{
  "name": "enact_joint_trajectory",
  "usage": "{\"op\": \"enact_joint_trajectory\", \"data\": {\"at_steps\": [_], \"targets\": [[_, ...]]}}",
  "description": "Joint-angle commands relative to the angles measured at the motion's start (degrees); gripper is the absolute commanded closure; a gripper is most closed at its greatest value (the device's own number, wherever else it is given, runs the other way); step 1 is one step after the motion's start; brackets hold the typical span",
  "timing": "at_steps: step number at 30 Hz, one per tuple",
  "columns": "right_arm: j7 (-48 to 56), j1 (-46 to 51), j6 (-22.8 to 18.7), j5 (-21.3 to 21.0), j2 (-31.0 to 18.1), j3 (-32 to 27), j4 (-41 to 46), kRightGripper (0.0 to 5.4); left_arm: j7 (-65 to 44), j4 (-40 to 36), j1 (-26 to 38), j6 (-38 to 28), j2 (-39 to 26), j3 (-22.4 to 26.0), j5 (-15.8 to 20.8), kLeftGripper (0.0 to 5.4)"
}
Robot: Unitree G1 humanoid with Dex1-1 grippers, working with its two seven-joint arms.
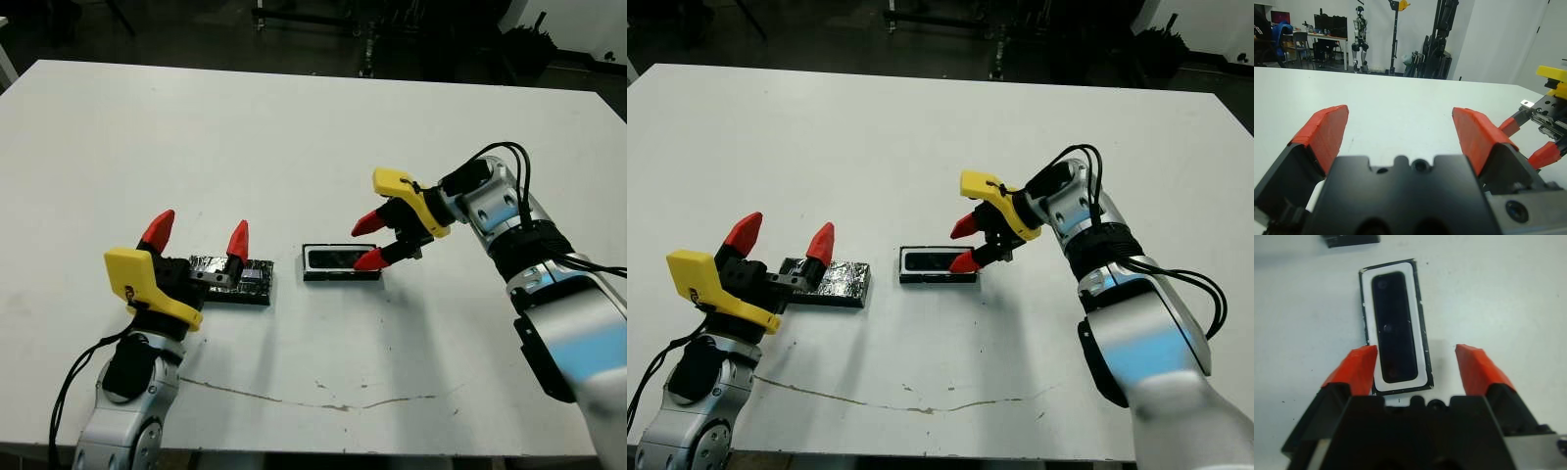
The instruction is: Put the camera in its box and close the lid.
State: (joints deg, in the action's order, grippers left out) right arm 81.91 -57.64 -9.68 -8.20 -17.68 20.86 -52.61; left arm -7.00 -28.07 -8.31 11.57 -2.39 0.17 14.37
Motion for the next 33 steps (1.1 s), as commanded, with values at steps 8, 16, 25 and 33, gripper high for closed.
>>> {"op": "enact_joint_trajectory", "data": {"at_steps": [8,16,25,33], "targets": [[-5.1,7.0,-3.3,9.5,-7.3,-11.5,19.8,0.01,-0.8,0.3,-0.4,-0.5,-1.0,0.5,-0.2,0.0],[-29.9,31.5,-25.4,20.2,-5.2,-30.6,63.4,0.28,-5.6,0.4,3.2,-1.0,-7.7,4.0,0.0,0.0],[-49.2,60.5,-21.8,23.9,6.4,-36.3,86.6,1.58,-29.1,9.3,16.6,0.9,-29.6,9.1,5.9,0.0],[-60.5,73.8,-13.4,24.7,16.2,-30.7,91.1,2.78,-59.0,29.7,37.8,-2.3,-41.6,-2.6,3.7,0.0]]}}
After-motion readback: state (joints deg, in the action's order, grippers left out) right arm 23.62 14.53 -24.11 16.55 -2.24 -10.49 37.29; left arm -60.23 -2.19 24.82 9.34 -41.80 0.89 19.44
